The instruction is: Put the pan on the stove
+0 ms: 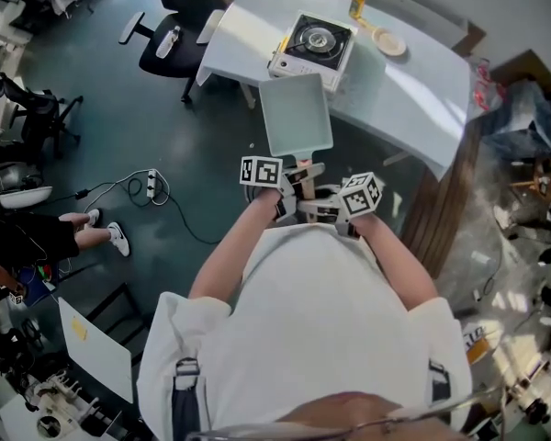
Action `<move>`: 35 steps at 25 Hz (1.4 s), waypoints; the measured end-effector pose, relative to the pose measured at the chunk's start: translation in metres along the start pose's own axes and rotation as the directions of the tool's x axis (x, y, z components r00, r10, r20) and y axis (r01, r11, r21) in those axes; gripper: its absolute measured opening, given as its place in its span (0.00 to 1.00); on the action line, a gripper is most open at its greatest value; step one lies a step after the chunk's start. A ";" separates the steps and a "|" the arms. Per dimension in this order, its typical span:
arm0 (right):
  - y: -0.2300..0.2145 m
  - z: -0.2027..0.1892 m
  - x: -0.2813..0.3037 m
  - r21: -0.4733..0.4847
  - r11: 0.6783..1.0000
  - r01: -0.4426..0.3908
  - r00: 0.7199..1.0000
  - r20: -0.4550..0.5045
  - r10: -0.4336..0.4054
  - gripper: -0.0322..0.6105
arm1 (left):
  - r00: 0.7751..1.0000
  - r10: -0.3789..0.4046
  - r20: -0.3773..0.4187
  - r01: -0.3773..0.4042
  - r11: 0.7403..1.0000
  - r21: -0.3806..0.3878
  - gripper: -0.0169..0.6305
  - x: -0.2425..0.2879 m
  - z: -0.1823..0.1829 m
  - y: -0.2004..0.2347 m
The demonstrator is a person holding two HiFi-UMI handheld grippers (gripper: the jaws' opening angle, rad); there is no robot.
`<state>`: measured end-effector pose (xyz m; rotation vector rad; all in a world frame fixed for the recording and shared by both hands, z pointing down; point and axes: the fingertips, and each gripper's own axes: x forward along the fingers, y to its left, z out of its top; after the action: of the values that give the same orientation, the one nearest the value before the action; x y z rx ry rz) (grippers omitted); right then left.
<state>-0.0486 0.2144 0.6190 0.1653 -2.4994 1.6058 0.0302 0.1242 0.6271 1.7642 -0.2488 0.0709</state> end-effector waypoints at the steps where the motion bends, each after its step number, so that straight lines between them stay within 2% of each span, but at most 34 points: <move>1: -0.002 0.006 0.003 0.001 1.000 0.002 1.000 0.005 -0.002 0.30 | 1.000 -0.003 -0.004 0.003 1.000 0.002 0.28 -0.002 0.006 0.002; 16: -0.046 0.093 0.037 0.033 0.998 0.060 0.994 0.085 -0.062 0.30 | 0.994 -0.030 -0.108 0.027 0.999 -0.026 0.28 -0.013 0.092 0.033; 27: -0.067 0.135 0.053 0.059 0.992 0.108 0.984 0.135 -0.115 0.30 | 0.982 -0.030 -0.188 0.028 1.000 -0.011 0.28 -0.014 0.128 0.047; 35: -0.084 0.160 0.045 0.066 0.991 0.112 0.980 0.159 -0.122 0.31 | 0.978 -0.032 -0.204 0.029 0.999 -0.015 0.28 -0.001 0.153 0.055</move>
<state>-0.0902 0.0342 0.6378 0.4601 -2.5085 1.6786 0.0045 -0.0355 0.6478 1.7338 -0.0725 0.2272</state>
